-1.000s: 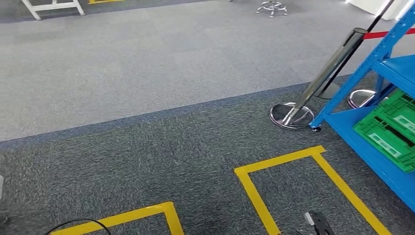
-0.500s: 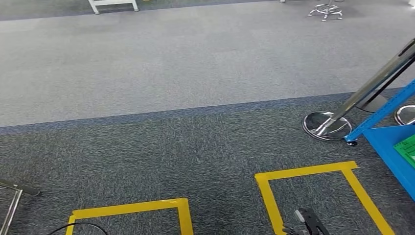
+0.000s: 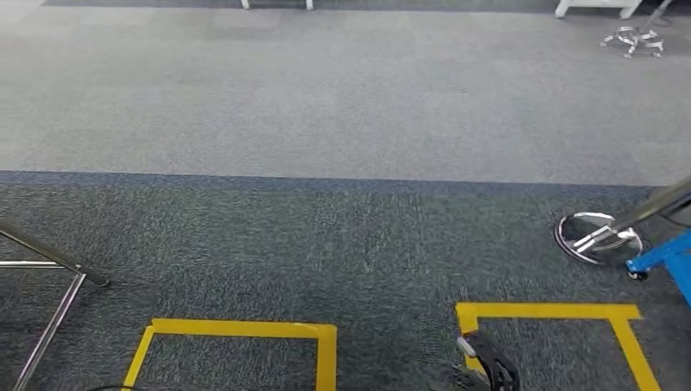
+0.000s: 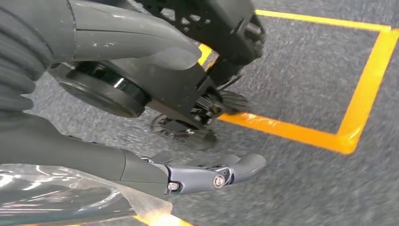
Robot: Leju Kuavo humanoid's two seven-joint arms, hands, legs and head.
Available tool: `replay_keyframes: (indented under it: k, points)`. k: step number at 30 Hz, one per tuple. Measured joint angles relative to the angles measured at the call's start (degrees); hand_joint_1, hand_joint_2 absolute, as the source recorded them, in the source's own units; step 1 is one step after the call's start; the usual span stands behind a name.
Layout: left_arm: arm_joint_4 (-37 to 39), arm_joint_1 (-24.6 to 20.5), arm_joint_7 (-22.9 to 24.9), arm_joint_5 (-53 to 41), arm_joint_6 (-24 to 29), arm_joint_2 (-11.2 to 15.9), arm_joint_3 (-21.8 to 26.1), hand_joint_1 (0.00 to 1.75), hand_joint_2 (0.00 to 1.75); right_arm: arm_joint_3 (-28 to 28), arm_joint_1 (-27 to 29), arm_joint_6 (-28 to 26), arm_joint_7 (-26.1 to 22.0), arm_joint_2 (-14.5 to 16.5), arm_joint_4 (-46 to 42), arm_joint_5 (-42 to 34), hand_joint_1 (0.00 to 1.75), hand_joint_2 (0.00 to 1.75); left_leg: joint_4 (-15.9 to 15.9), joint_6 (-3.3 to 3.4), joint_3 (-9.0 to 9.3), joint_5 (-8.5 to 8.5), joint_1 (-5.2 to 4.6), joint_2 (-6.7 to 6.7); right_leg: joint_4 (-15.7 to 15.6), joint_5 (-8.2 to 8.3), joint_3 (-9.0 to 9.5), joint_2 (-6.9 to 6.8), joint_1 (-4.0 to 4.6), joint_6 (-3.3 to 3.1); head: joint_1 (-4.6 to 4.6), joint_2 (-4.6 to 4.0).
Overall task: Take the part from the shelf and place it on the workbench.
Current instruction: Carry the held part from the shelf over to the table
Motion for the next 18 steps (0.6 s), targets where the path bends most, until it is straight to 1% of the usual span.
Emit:
replay_keyframes:
  k: [1,2,3,4,5,6,7,8,9,10,11,12,13,14,15,16,17,18]
  points:
    - [-0.3,0.2,-0.1,-0.1,-0.1,-0.2,0.2,1.75,1.75,0.1,0.0,0.0,0.1,-0.1,-0.2,0.1,0.0,1.75,-0.1,0.27,0.01,0.1,0.09,-0.61,3.3,-1.76,-1.62,1.83,-0.06,0.08,0.17,0.0]
    - [-0.5,0.3,-0.2,-0.1,-0.2,-0.4,0.4,1.75,1.75,0.2,0.2,-0.1,0.2,-0.2,-0.4,0.1,0.0,1.75,-0.1,0.44,-0.02,0.12,0.08,-1.3,7.4,-3.6,-3.67,3.08,-0.07,0.07,0.29,0.0]
    - [-0.6,0.4,-0.3,-0.1,-0.3,-0.5,0.5,1.75,1.75,0.4,0.5,-0.3,0.4,-0.4,-0.8,0.0,0.0,1.75,0.0,0.54,-0.04,0.14,0.03,-2.07,11.3,-4.92,-5.76,3.74,-0.05,0.05,0.35,0.0]
    - [-0.6,0.5,-0.4,-0.1,-0.4,-0.6,0.6,1.75,1.75,0.5,0.8,-0.6,0.5,-0.6,-1.1,-0.1,0.0,1.75,0.0,0.58,-0.02,0.13,-0.03,-2.84,13.8,-5.26,-7.29,4.01,-0.03,-0.01,0.35,0.0]
    - [-0.6,0.6,-0.5,-0.1,-0.5,-0.7,0.6,1.75,1.75,0.7,1.0,-0.9,0.6,-0.7,-1.5,-0.2,0.0,1.75,0.0,0.59,0.02,0.13,-0.08,-3.64,14.0,-4.34,-7.83,4.16,-0.02,-0.09,0.36,0.0]
    - [-0.6,0.6,-0.6,-0.1,-0.6,-0.7,0.6,1.75,1.75,0.7,1.1,-1.3,0.6,-0.8,-1.7,-0.5,0.0,1.75,0.1,0.57,0.08,0.12,-0.1,-4.42,11.9,-2.4,-7.27,4.4,-0.02,-0.21,0.35,0.0]
    - [-0.6,0.5,-0.7,0.0,-0.6,-0.7,0.6,1.75,1.75,0.8,1.1,-1.6,0.6,-0.9,-1.9,-0.7,0.0,1.75,0.1,0.52,0.13,0.08,-0.09,-5.14,8.0,0.08,-5.85,5.08,-0.05,-0.35,0.36,0.0]
    - [-0.6,0.4,-0.7,0.1,-0.6,-0.7,0.5,1.75,1.75,0.8,1.1,-1.9,0.5,-0.9,-2.0,-1.1,0.0,1.75,0.3,0.41,0.1,0.02,-0.15,-5.85,4.0,2.01,-4.23,6.42,-0.13,-0.49,0.35,0.0]
    - [-0.6,0.1,-0.8,0.2,-0.6,-0.5,0.4,1.75,1.75,0.8,1.0,-2.2,0.5,-0.9,-2.0,-1.4,0.0,1.75,0.5,0.22,-0.03,-0.04,-0.18,-6.56,0.7,3.21,-2.78,7.57,-0.22,-0.58,0.32,0.0]
    - [-0.6,-0.1,-0.8,0.4,-0.5,-0.3,0.3,1.75,1.75,0.9,1.0,-2.4,0.4,-0.9,-2.1,-1.8,0.0,1.75,0.6,-0.05,-0.23,-0.04,-0.16,-7.2,-1.2,3.68,-1.84,8.45,-0.26,-0.67,0.3,0.0]
    - [-0.5,-0.4,-0.9,0.7,-0.5,-0.1,0.1,1.75,1.75,0.9,1.0,-2.7,0.3,-0.9,-2.1,-2.2,0.0,1.75,0.6,-0.38,-0.45,0.04,-0.11,-7.87,-1.9,3.53,-1.43,8.69,-0.23,-0.81,0.28,0.0]
    - [-0.4,-0.6,-0.9,1.0,-0.4,0.3,-0.2,1.75,1.75,0.9,1.0,-3.1,0.2,-0.9,-2.3,-2.6,0.0,1.75,0.6,-0.74,-0.65,0.19,0.01,-8.55,-2.1,3.6,-1.22,8.09,-0.18,-1.0,0.27,0.0]
    - [-0.3,-0.9,-0.9,1.5,-0.3,0.6,-0.6,1.75,1.75,0.8,1.0,-3.5,0.1,-0.9,-2.5,-3.1,0.0,1.75,0.7,-1.05,-0.78,0.2,0.08,-8.56,-2.2,3.74,-1.12,7.41,-0.19,-1.3,0.28,0.0]
    - [-0.2,-1.1,-0.9,2.0,-0.3,1.1,-1.1,1.75,1.75,0.8,1.0,-4.0,0.0,-0.9,-2.7,-3.6,0.0,1.75,1.3,-1.35,-1.05,-0.24,0.03,-7.58,-2.4,3.87,-0.99,6.68,-0.25,-1.62,0.2,0.0]
    - [0.0,-1.6,-0.9,2.4,-0.3,1.7,-1.6,1.75,1.75,0.8,0.9,-4.5,-0.1,-0.9,-3.0,-4.1,0.0,1.75,2.8,-1.64,-1.73,-1.32,-0.05,-6.01,-2.6,3.96,-0.88,5.91,-0.32,-1.9,0.07,0.0]
    - [0.2,-2.1,-1.0,2.9,-0.3,2.2,-2.2,1.75,1.75,0.7,1.0,-4.9,-0.2,-0.9,-3.2,-4.5,0.0,1.75,5.7,-1.9,-2.92,-3.03,-0.06,-4.09,-2.7,3.98,-0.77,5.07,-0.33,-2.12,-0.02,0.0]
    - [0.5,-2.7,-1.0,3.2,-0.3,2.7,-2.7,1.75,1.75,0.7,1.1,-5.2,-0.2,-0.9,-3.4,-4.9,0.0,1.75,9.5,-2.17,-4.62,-5.04,-0.01,-2.55,-2.7,3.9,-0.72,4.23,-0.25,-2.26,-0.11,0.0]
    - [0.8,-3.2,-1.0,3.3,-0.3,3.1,-3.2,1.75,1.75,0.7,1.2,-5.5,-0.2,-0.9,-3.5,-5.1,0.0,1.75,13.4,-2.4,-6.39,-6.74,0.15,-1.88,-2.7,3.81,-0.69,3.37,-0.18,-2.34,-0.14,0.0]
